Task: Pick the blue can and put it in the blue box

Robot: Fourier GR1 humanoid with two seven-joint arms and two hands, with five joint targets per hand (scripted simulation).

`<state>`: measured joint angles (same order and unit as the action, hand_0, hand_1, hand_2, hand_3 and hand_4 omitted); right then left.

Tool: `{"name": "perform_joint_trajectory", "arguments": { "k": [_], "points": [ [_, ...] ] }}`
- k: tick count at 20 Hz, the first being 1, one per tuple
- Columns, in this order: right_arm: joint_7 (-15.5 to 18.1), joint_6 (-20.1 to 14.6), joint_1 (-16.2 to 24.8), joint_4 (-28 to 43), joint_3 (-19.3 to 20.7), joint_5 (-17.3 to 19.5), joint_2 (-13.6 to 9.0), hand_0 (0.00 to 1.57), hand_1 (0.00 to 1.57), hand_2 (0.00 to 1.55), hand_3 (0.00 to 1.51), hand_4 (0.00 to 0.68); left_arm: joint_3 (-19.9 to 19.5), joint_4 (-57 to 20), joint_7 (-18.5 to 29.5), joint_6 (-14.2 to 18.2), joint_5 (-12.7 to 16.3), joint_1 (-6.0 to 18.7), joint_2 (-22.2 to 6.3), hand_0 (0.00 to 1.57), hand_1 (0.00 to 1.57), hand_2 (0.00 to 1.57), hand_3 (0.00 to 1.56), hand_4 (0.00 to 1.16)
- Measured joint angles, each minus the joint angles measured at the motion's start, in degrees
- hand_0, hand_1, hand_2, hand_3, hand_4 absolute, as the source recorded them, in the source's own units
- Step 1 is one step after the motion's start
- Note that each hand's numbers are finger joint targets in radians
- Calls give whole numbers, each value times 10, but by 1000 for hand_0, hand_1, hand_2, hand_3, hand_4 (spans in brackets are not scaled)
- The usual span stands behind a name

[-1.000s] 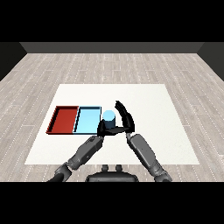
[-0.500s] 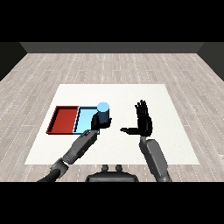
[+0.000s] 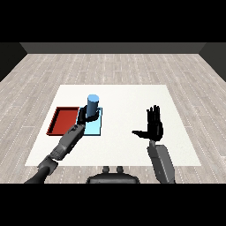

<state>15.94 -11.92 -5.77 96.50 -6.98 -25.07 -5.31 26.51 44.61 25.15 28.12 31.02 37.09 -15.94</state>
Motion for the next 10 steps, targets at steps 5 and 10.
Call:
{"name": "perform_joint_trajectory", "arguments": {
  "k": [5,10],
  "points": [
    [7,5,1,-16,6,-2,5,0,0,0,0,0,20,-81,-81,22,-42,31,-21,1571,1571,1520,1403,999],
    [14,13,3,-30,14,-7,6,0,0,0,0,0,43,-199,-166,28,-75,66,0,732,732,686,480,914]
  ]
}}
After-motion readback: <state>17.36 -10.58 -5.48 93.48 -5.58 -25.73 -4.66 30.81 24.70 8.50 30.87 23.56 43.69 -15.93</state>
